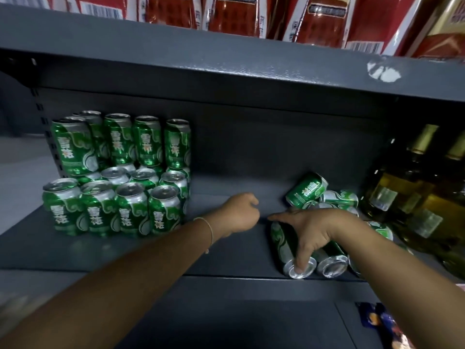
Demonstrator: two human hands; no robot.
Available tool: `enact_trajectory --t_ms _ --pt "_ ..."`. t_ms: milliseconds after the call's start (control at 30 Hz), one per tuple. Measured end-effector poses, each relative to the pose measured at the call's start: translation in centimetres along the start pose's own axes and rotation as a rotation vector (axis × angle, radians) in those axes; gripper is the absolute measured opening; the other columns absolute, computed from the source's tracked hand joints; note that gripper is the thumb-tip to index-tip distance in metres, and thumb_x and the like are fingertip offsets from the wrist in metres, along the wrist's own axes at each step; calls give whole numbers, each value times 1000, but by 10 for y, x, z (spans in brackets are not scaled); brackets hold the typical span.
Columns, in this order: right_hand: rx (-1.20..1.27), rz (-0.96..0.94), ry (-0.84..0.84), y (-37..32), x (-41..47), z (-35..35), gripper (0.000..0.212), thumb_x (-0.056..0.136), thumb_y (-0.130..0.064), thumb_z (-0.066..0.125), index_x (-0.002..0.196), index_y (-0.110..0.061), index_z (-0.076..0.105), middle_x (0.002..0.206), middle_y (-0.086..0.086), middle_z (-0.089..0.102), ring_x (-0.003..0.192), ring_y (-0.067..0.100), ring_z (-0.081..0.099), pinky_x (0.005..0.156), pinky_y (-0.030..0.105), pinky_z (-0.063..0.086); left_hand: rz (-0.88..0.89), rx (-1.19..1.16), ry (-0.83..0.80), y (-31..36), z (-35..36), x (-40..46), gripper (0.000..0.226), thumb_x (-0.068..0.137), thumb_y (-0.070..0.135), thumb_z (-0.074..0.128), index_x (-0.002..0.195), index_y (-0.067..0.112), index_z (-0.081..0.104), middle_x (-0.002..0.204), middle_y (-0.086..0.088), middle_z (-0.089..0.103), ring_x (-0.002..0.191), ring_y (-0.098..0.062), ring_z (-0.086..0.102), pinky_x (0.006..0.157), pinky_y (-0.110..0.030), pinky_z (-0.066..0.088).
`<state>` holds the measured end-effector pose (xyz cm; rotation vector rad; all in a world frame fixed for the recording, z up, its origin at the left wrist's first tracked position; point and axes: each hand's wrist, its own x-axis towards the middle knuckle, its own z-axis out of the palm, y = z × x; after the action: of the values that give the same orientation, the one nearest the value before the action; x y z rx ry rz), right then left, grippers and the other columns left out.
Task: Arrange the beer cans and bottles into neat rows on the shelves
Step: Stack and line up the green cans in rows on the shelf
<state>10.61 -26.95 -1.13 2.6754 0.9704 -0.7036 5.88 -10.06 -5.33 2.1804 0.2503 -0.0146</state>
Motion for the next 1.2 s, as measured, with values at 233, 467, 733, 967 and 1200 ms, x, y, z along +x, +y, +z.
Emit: enact_trajectory --t_ms 233,467,733,967,1200 --pt "160 -68 179 5 6 4 145 46 -43 92 156 -29 -1 161 -2 19 146 15 25 115 27 31 -79 -94 2 -2 -2 -2 25 87 6 45 106 15 59 121 -17 62 106 -28 60 100 -42 49" --pt "322 -205 507 -6 3 -27 145 50 -38 92 156 -26 -7 150 -1 23 144 15 19 110 17 22 -139 -464 -242 7 -23 -15 37 97 33 56 122 4 54 120 -22 61 105 -34 64 92 -42 54" --pt "214 -370 787 -42 -10 -68 144 45 -46 93 156 -35 1 155 -7 31 144 8 23 106 11 22 3 -797 -112 18 -62 -23 22 90 22 68 102 5 59 94 -14 71 86 -30 69 87 -54 56" --pt "1236 -612 794 -62 2 -99 80 62 -32 79 136 -17 53 117 -4 67 102 0 64 93 18 48 116 -1002 -87 3 -108 -30 59 85 15 68 136 -1 42 141 -20 50 123 -36 54 70 -45 59" --pt "1387 -591 520 -105 27 -109 45 68 -31 71 109 -13 69 119 8 70 116 21 62 106 39 44 174 -1035 -151 -19 -149 -45 38 85 19 51 119 3 53 117 -19 63 102 -40 62 75 -48 53"
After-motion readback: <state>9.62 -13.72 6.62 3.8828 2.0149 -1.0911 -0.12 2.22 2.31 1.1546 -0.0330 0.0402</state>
